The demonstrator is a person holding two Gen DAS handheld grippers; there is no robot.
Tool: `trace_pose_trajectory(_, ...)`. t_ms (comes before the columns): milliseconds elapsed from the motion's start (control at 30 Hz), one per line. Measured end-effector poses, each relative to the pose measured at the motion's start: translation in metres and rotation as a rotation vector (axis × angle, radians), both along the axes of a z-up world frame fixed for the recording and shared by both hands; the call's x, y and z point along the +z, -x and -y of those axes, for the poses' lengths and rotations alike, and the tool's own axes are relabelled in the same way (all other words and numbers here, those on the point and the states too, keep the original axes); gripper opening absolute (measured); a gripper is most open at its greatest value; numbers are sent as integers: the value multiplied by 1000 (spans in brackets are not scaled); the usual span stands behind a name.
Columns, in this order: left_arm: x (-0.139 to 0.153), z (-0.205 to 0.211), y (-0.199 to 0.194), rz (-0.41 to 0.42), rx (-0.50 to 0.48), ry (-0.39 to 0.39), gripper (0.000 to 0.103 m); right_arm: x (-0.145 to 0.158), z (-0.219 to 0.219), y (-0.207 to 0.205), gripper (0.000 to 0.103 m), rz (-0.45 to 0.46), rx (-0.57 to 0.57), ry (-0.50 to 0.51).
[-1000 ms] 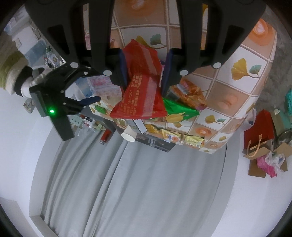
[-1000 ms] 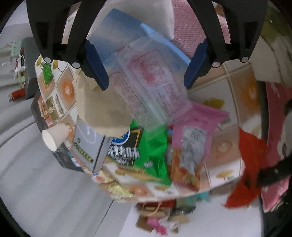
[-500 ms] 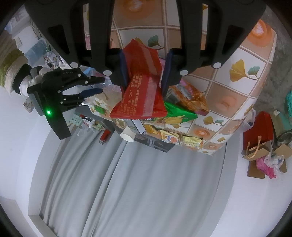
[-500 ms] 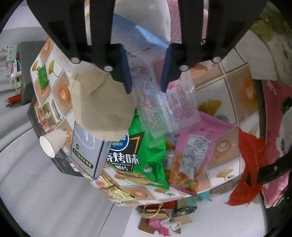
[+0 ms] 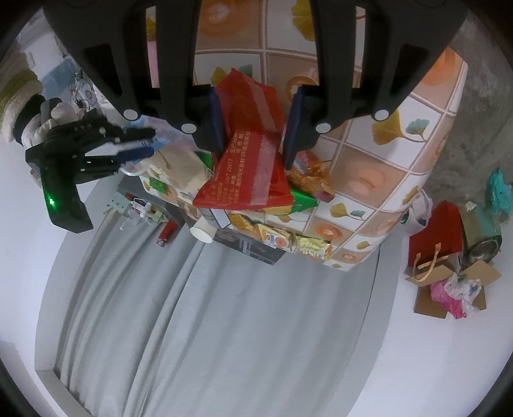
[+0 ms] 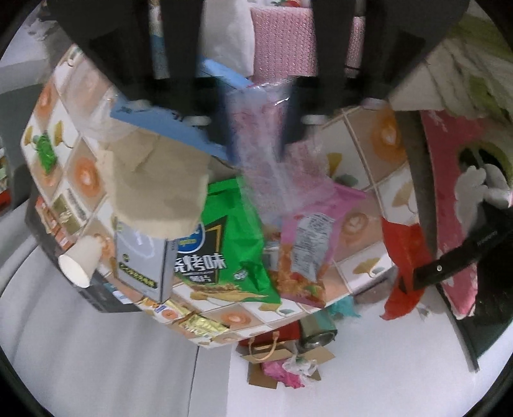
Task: Collect trash
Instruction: 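Grasp the clear plastic bag with the right tool, then carry the red bag in the left tool while the right tool carries the clear bag to the blue wastebasket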
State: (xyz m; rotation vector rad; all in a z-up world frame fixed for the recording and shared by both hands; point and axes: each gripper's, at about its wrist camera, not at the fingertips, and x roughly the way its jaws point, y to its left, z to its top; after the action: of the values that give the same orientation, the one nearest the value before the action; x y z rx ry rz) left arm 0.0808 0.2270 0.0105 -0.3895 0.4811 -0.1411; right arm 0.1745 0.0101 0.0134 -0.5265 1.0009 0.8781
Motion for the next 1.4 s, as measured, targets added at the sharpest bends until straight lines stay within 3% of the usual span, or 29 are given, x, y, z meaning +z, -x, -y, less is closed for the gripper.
trace_pose_trajectory(267,-2,1,-1,-8,-5,-8,32,-26,-20,-15,63,-106,39,46)
trace_pose_trajectory(567,-8,-6,-2,-31,19,-2,32,-44,-42,-5,63,-94,103,127)
trace_pose_trajectory(867,-7,-8,1,-26,23,-6,32,-39,-36,-1,27,-68,65,123)
trace_pose_trajectory(933,-5,-7,3,-23,24,-9,32,-37,-34,-1,14,-61,53,119)
trace_pose_trajectory(1100,0,-4,8,-14,26,-23,32,-33,-29,4,6,-33,38,95)
trace_pose_trajectory(1400,9,4,15,-2,29,-47,32,-8,-7,0,4,10,-52,-19)
